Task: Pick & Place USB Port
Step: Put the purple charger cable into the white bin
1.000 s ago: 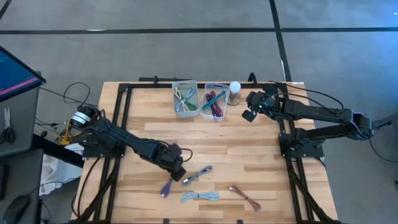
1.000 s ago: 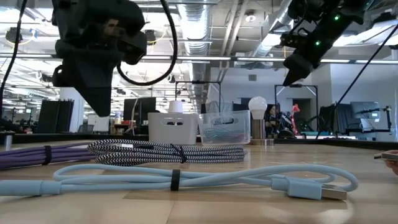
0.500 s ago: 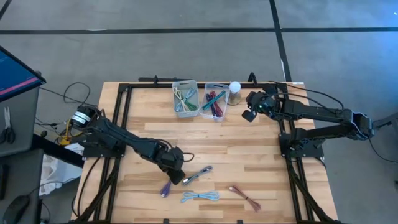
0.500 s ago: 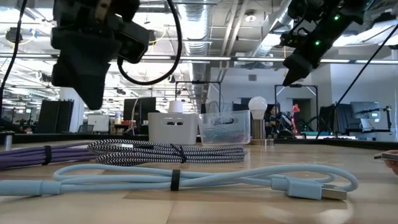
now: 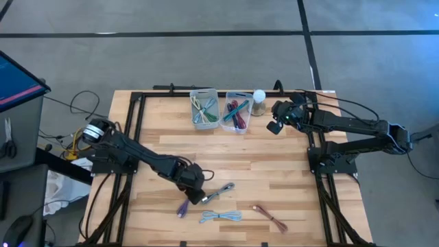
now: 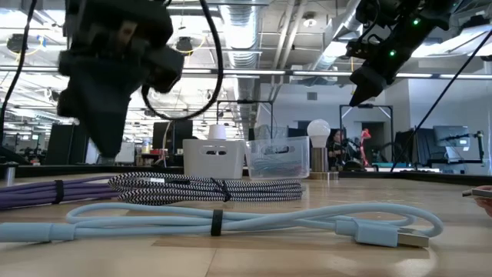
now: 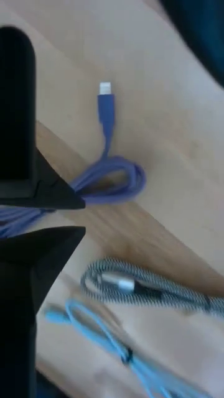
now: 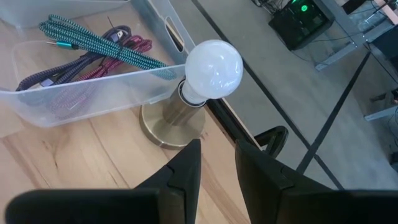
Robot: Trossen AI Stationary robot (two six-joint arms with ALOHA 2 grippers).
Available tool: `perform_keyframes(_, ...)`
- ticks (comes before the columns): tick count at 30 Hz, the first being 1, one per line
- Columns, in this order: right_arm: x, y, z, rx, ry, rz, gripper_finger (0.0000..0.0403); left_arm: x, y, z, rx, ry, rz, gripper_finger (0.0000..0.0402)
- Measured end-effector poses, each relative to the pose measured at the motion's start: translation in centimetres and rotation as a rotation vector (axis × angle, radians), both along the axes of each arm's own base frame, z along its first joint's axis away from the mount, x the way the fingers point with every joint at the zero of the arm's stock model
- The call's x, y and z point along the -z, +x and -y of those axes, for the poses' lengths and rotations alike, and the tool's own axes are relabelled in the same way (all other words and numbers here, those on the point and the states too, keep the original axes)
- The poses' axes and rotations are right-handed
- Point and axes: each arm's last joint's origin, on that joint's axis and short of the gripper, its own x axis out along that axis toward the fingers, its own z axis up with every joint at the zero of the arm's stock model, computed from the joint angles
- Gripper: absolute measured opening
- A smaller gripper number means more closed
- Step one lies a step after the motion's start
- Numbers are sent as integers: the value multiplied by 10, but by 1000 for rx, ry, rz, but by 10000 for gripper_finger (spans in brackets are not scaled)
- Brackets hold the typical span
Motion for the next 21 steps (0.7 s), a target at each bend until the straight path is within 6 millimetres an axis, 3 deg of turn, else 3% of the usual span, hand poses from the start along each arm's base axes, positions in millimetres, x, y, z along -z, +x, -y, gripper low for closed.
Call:
perform_keyframes(11,0,0,0,0,0,0,92,15,1,-1,26,47,-57,128)
perform_keyframes(16,0,0,0,0,0,-1,92,17,0,-3,11,92,-43,148)
perform_keyframes(21,0,0,0,-1,0,-1,92,32,-10,-7,-6,108,-66,156)
